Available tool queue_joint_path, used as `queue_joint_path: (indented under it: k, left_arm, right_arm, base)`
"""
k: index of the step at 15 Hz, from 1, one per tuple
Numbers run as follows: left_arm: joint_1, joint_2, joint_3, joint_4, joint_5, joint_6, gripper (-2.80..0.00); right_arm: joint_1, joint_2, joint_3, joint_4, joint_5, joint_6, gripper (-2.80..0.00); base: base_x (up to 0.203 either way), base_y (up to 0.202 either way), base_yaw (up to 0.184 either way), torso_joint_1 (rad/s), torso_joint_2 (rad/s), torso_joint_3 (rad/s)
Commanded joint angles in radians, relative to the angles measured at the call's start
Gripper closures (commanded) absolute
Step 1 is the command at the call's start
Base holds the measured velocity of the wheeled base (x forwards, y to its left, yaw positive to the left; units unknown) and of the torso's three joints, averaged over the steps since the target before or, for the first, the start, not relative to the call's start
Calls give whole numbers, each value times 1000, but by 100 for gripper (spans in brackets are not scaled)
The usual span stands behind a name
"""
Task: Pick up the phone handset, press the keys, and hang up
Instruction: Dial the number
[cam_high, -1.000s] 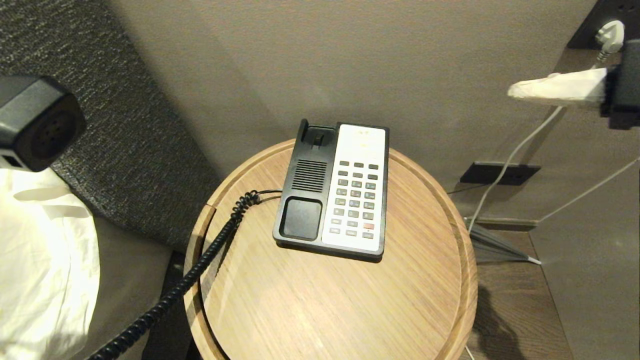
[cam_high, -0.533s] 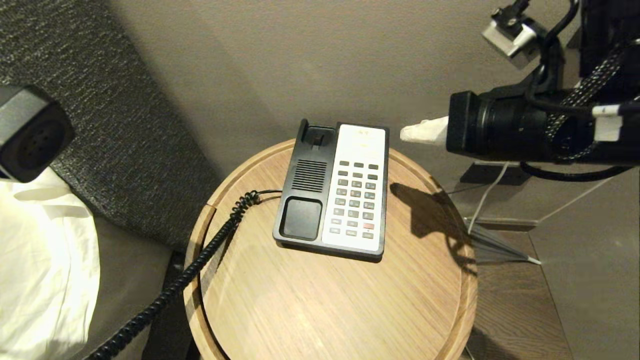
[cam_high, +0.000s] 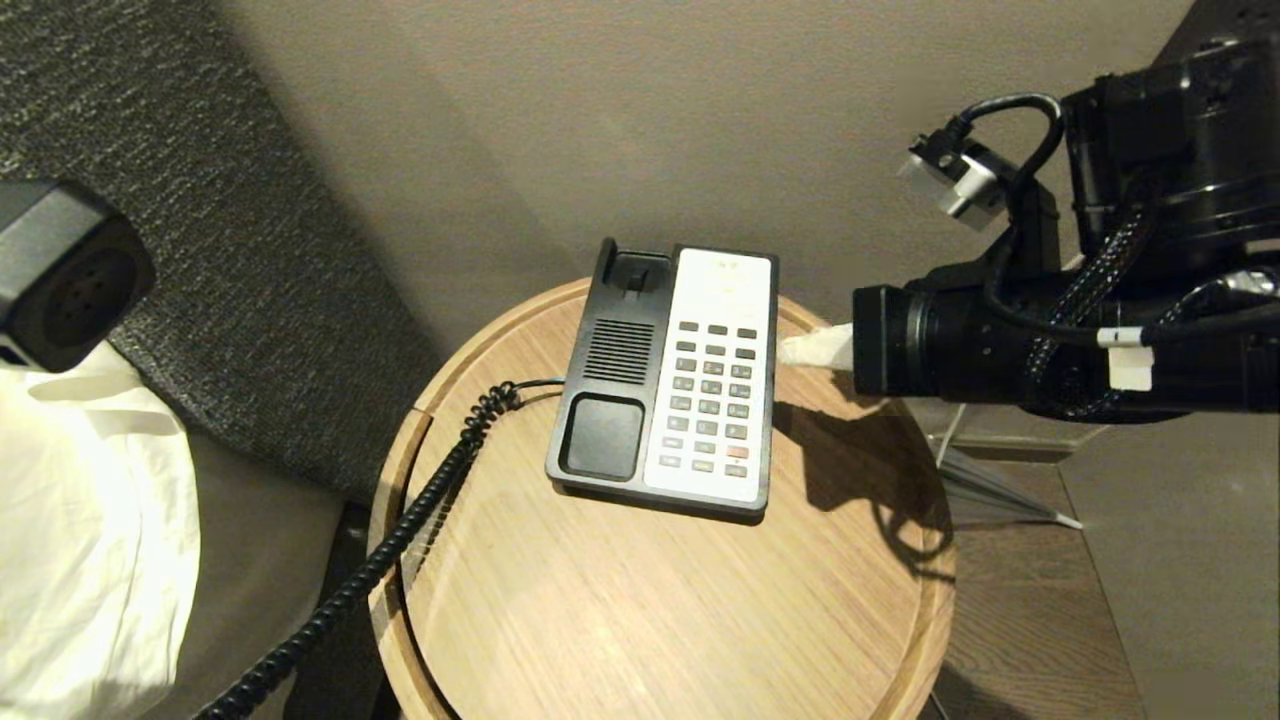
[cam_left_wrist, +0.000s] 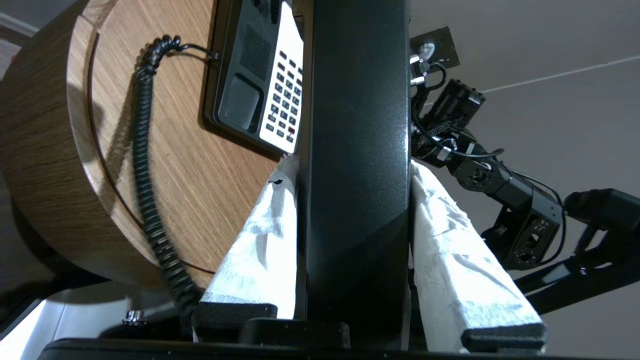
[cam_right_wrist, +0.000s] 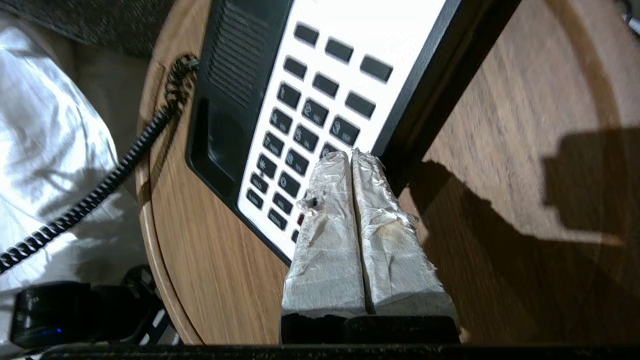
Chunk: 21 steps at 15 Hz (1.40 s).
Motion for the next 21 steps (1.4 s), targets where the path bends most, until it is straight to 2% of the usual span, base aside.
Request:
queue_joint_path:
  k: [1, 4, 9, 21]
  left_arm:
    - [0, 5, 7, 0, -1, -5, 0]
    - [0, 3, 7, 0, -3, -5, 0]
    - [-1, -1, 13, 0, -6, -5, 0]
    - [-1, -7, 25, 0, -7, -5, 0]
  right_arm:
    - [5, 9, 19, -1, -1, 1, 0]
    - [5, 18, 19, -13, 0, 8, 0]
    - [7, 62, 21, -141, -3, 29, 0]
    - [11, 82, 37, -148, -3, 53, 0]
  base:
    - [0, 0, 0, 0, 0, 0]
    - [0, 0, 0, 0, 0, 0]
    - [0, 0, 0, 0, 0, 0]
    - [0, 0, 0, 0, 0, 0]
